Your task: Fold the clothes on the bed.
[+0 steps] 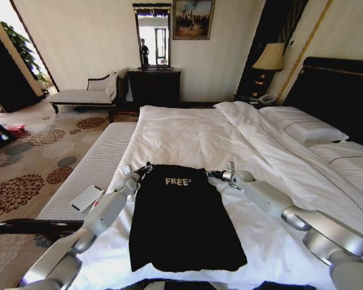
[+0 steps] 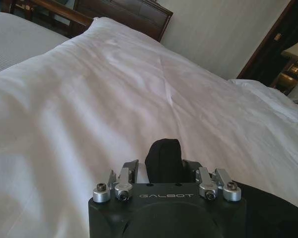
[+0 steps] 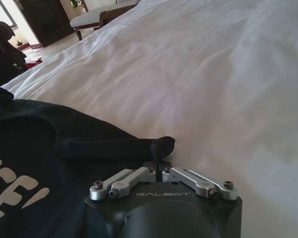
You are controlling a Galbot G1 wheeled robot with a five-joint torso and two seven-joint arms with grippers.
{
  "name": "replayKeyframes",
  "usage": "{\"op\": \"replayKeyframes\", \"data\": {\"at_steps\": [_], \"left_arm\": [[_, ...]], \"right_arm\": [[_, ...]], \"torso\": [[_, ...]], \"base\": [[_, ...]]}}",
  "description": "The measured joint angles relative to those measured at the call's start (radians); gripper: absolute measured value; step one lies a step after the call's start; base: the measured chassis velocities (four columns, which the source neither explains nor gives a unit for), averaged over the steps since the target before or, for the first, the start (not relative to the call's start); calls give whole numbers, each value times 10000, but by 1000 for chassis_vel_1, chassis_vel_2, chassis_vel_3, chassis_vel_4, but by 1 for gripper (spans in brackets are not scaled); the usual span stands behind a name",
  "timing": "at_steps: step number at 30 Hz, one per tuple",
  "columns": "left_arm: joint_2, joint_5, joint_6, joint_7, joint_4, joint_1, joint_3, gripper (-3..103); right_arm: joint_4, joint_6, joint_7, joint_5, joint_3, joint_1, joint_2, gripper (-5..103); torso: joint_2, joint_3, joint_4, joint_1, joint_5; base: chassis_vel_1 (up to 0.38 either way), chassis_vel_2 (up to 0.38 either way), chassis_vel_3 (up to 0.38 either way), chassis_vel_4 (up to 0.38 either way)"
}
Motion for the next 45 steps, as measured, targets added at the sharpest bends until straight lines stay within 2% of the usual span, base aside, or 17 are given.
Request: {"op": "replayKeyframes", "data": {"at_steps": [1,4,6,10,11,13,21,30,37,39,45], "left_arm": [[0,0,0,0,0,0,0,49],[-34,86,-140,159,99,22,2,33],[-25,86,-158,186,95,44,2,33],[41,78,-237,226,14,99,-2,11],[41,78,-237,226,14,99,-2,11],[124,67,-387,236,-156,174,29,2],[524,-114,-357,229,-880,404,122,2],[1052,-374,-257,145,-1962,357,145,2],[1286,-480,-251,108,-2421,-168,237,2],[1393,-496,-296,105,-2484,-518,272,2],[1615,-640,-322,136,-2435,-1072,374,2]], "right_arm": [[0,0,0,0,0,0,0,1],[0,0,12,9,-49,47,0,1],[0,0,13,10,-61,58,0,1],[-2,2,26,13,-68,65,1,1],[-2,2,26,13,-68,65,1,1],[18,17,37,17,-69,115,-1,1],[311,69,106,18,25,73,-135,1],[1192,258,511,306,679,-219,-627,1],[1984,411,1166,674,1280,-180,-876,1],[2394,418,1467,1136,1457,19,-953,1],[2687,503,1571,1171,1375,500,-1065,1]], "torso": [[0,0,0,0,0],[0,0,1,0,1],[0,0,2,0,-1],[0,0,2,0,-1],[0,0,2,0,-1],[0,0,2,0,0],[0,0,2,0,-1],[0,0,0,0,0],[0,1,1,0,0],[0,0,1,0,0],[0,-1,3,-1,-3]], "base": [[0,0,0,0],[0,0,0,0],[0,0,0,0],[0,0,0,0],[0,0,0,0],[0,0,0,0],[0,0,0,0],[0,0,0,0],[0,0,0,0],[0,0,0,0],[0,0,0,0]]}}
